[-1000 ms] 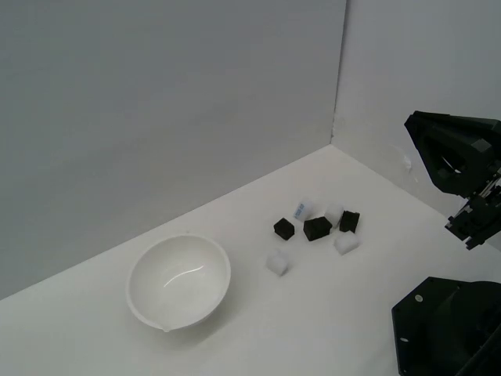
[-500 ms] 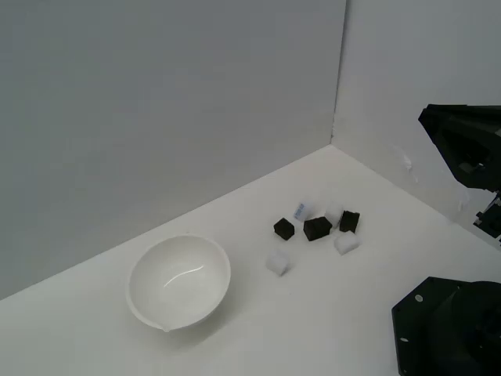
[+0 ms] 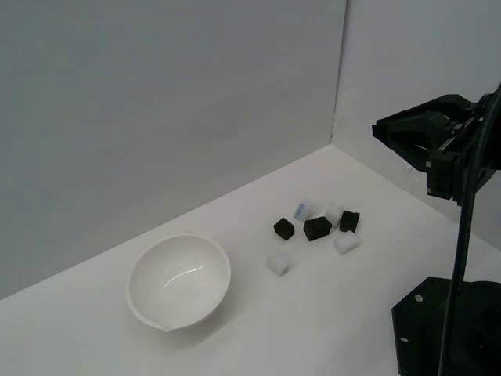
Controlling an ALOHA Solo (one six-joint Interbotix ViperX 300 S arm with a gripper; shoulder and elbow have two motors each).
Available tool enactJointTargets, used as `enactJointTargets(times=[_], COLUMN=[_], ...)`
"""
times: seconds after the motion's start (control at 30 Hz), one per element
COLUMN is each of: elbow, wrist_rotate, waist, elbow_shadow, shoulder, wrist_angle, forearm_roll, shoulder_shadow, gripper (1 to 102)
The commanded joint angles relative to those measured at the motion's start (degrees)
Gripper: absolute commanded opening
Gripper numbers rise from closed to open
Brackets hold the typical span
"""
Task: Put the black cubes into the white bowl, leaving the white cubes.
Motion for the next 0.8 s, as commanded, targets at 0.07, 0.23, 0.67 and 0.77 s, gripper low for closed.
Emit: enactJointTargets(times=[0.07, 0.23, 0.67, 0.77], elbow=[-4.6, -7.7, -8.8, -9.8], wrist_rotate=[0.6, 0.9, 1.8, 1.8], waist=[-2.2, -2.3, 4.0, 5.5], elbow_shadow=[-4.7, -7.9, -8.9, -9.9], shoulder=[-10.3, -21.1, -35.6, -38.4], wrist_angle=[3.8, 7.8, 7.1, 6.7], forearm_roll=[-0.7, -0.7, 1.0, 1.0], shoulder_shadow=[-10.0, -21.0, -35.6, -38.3], gripper=[5, 6, 10, 13])
